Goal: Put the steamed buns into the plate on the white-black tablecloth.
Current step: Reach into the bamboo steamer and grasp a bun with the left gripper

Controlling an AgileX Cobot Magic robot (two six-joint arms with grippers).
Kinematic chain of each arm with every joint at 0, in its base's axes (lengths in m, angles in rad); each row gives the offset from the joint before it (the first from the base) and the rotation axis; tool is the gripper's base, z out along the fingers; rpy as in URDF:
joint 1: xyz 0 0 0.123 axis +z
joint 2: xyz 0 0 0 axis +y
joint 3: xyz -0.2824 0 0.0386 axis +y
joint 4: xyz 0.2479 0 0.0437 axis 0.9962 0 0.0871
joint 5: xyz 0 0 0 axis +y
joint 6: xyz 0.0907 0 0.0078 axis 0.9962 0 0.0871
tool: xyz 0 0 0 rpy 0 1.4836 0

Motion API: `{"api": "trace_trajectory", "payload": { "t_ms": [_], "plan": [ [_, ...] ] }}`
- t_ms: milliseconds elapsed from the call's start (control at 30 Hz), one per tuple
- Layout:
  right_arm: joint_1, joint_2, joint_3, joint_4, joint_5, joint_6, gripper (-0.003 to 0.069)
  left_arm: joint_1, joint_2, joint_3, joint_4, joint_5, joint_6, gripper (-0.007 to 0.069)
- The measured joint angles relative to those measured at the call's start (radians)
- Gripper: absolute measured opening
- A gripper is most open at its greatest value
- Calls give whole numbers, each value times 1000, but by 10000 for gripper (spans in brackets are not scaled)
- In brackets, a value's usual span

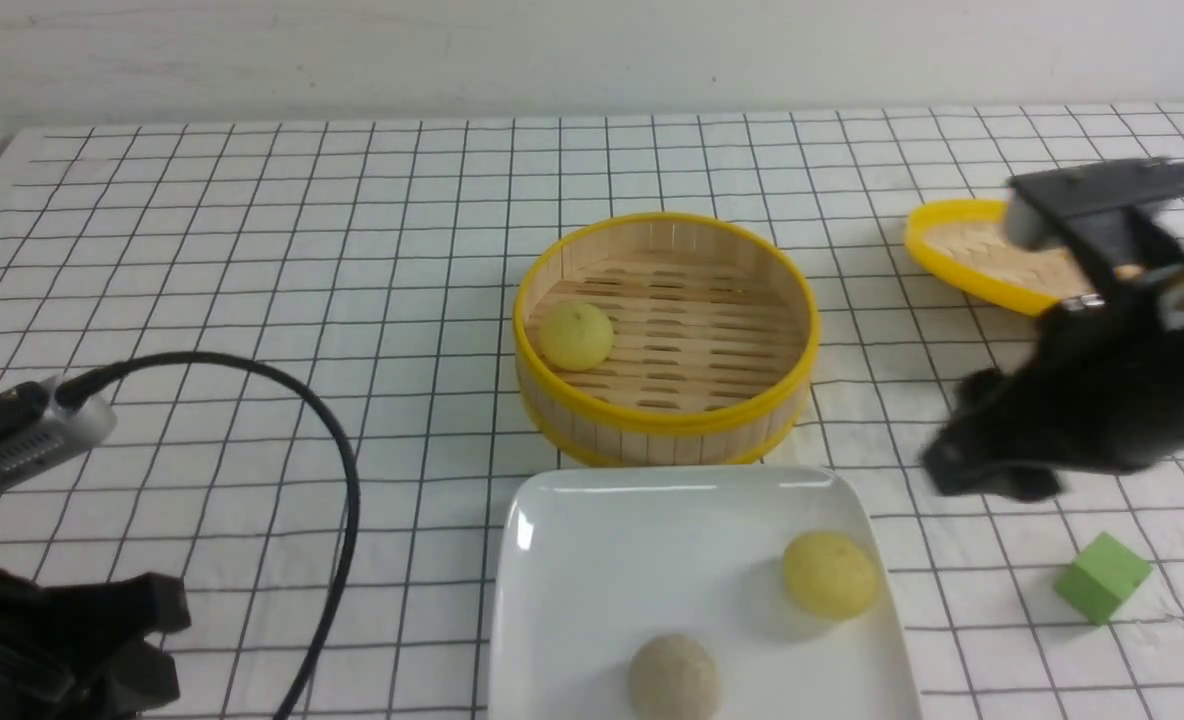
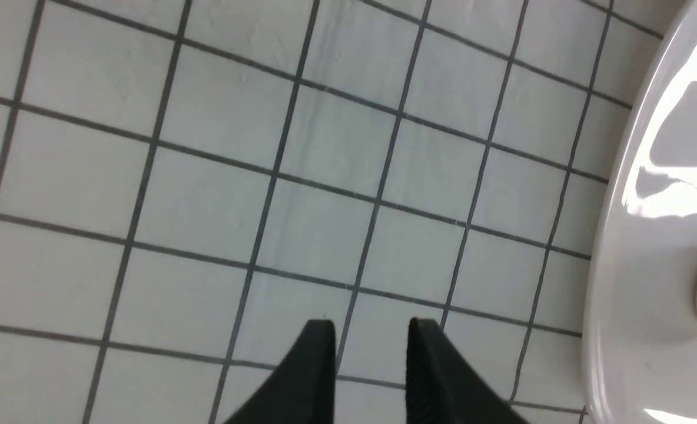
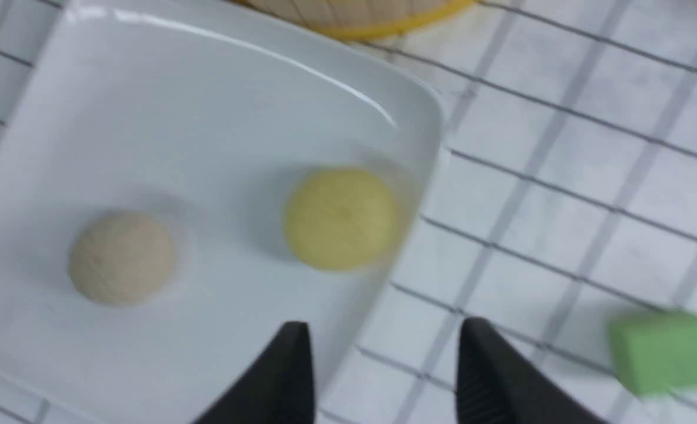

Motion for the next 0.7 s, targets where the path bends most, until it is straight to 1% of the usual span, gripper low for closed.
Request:
{"api": "trace_trajectory", "payload": {
  "t_ms": [33,67,133,167,233,300,333,400,433,467,533,567,600,633,700],
  "plan": [
    [-19,-60,13,-31,53,9,232,0,23,-18,-12,-2,15,111],
    [-39,-111,33,-62,102,20,128,0,52,-47,-26,5,53,60],
    [-62,-203,89,-86,146,30,22,0,110,-96,-56,21,123,20],
    [-69,-262,136,-95,161,31,-3,0,159,-138,-89,34,174,7],
    [-75,-344,212,-97,158,32,-13,-6,244,-207,-157,53,245,2],
    [-76,-407,278,-95,142,32,-13,-36,320,-281,-215,62,294,2],
    [-76,-440,314,-95,129,32,-13,-59,353,-316,-231,62,304,2],
    [-76,-499,386,-93,88,32,-13,-136,449,-430,-249,52,296,2],
    [-76,-502,391,-93,84,32,-13,-152,466,-450,-249,49,293,2],
    [-76,-524,428,-92,58,32,-13,-219,545,-534,-240,32,236,4],
    [-76,-531,452,-92,33,32,-12,-284,625,-649,-191,10,155,29],
    [-76,-531,455,-92,31,32,-11,-298,643,-672,-177,10,146,29],
    [-76,-531,464,-92,17,32,-10,-351,715,-768,-105,4,81,74],
    [-76,-531,464,-92,15,32,-10,-357,724,-780,-95,4,64,79],
    [-76,-531,468,-92,-9,32,-8,-421,832,-921,33,4,-20,164]
  ]
}}
